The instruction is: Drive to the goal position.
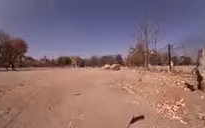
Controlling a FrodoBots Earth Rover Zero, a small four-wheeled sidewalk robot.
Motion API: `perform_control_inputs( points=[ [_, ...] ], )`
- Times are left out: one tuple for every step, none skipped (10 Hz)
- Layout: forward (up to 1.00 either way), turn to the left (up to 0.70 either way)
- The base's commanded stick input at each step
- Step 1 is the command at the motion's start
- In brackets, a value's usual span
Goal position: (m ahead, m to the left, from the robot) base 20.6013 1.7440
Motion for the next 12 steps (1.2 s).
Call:
perform_control_inputs(
  points=[
    [0.50,0.00],
    [0.50,0.00],
    [0.50,0.00],
    [0.50,0.00],
    [0.50,0.00],
    [0.50,0.00],
    [0.50,0.00],
    [0.50,0.00],
    [0.50,0.00],
    [0.50,0.00],
    [0.50,0.00],
    [0.50,0.00]
  ],
)
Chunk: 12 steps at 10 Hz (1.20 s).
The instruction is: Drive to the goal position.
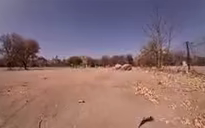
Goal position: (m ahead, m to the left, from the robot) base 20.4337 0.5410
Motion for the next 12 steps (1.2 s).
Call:
perform_control_inputs(
  points=[
    [0.50,0.00],
    [0.50,0.00],
    [0.50,0.00],
    [0.50,0.00],
    [0.50,0.00],
    [0.50,0.00],
    [0.50,0.00],
    [0.50,0.00],
    [0.50,0.00],
    [0.50,0.00],
    [0.50,0.00],
    [0.50,0.00]
  ],
)
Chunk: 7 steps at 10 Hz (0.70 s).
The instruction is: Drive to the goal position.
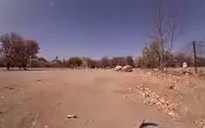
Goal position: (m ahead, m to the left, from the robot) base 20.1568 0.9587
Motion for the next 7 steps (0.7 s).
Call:
perform_control_inputs(
  points=[
    [0.50,0.00],
    [0.50,0.00],
    [0.50,0.00],
    [0.50,0.00],
    [0.50,0.00],
    [0.50,0.00],
    [0.50,0.00]
  ],
)
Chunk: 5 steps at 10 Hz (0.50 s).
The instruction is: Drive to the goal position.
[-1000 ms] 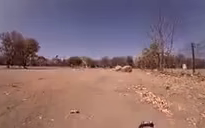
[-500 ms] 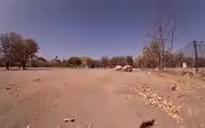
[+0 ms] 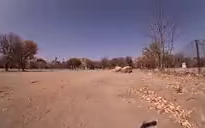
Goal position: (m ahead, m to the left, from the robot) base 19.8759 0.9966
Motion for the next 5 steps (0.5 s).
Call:
perform_control_inputs(
  points=[
    [0.50,0.00],
    [0.50,0.00],
    [0.50,0.00],
    [0.50,0.00],
    [0.50,0.00]
  ],
)
